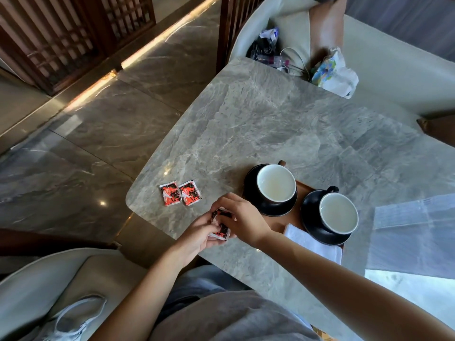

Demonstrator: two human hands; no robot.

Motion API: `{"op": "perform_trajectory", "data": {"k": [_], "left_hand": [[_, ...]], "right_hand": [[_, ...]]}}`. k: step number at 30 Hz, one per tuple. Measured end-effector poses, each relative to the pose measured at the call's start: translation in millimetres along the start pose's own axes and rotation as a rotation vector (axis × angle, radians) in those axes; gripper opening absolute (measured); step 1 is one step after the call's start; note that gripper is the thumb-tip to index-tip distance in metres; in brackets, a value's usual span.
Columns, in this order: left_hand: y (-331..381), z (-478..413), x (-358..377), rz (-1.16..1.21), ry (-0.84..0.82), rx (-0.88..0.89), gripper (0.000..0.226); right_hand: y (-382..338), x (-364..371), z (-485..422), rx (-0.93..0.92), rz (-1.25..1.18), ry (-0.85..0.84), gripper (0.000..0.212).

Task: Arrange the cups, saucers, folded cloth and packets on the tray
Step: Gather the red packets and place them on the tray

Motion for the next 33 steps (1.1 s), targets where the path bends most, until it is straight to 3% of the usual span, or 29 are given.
{"op": "perform_trajectory", "data": {"k": [4, 9, 15, 22, 28, 33], "left_hand": [[-0.2, 1.1, 2.1, 0.025, 0.055, 0.002, 0.034], [-1.0, -5.6, 1.7, 0.114, 0.110, -0.033, 0.035], [1.2, -12.6, 7.1, 0.147, 0.083, -0.077, 0.036], [-4.0, -16.9, -6.1, 0.210, 0.220, -0.119, 0.035], [-2.3, -12.5, -29.7, 0.364, 0.393, -0.081, 0.040], [-9.0, 1.6, -46.2, 0.443, 0.506, -0.080, 0.043]], "right_hand": [[4.1, -4.1, 2.7, -0.050, 0.139, 0.078, 0.031], [9.8, -0.7, 14.9, -0.067, 0.328, -0.096, 0.078], [12.2, 8.0, 16.1, -0.049, 0.292, -0.067, 0.066], [15.4, 19.9, 2.5, 0.024, 0.165, -0.196, 0.081], [21.7, 41.8, -55.0, 0.213, 0.103, -0.082, 0.033], [17.4, 64.4, -97.8, 0.102, 0.293, -0.206, 0.051]]}}
Point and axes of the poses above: each hand's wrist, its own z-axis away from the middle knuckle, its own x-axis out of the palm, y = z × x, the point moved 2 cm from there along -z, towards the middle knuckle, and after that the axes turned 9 degrees about y, right-handed, at the moved point
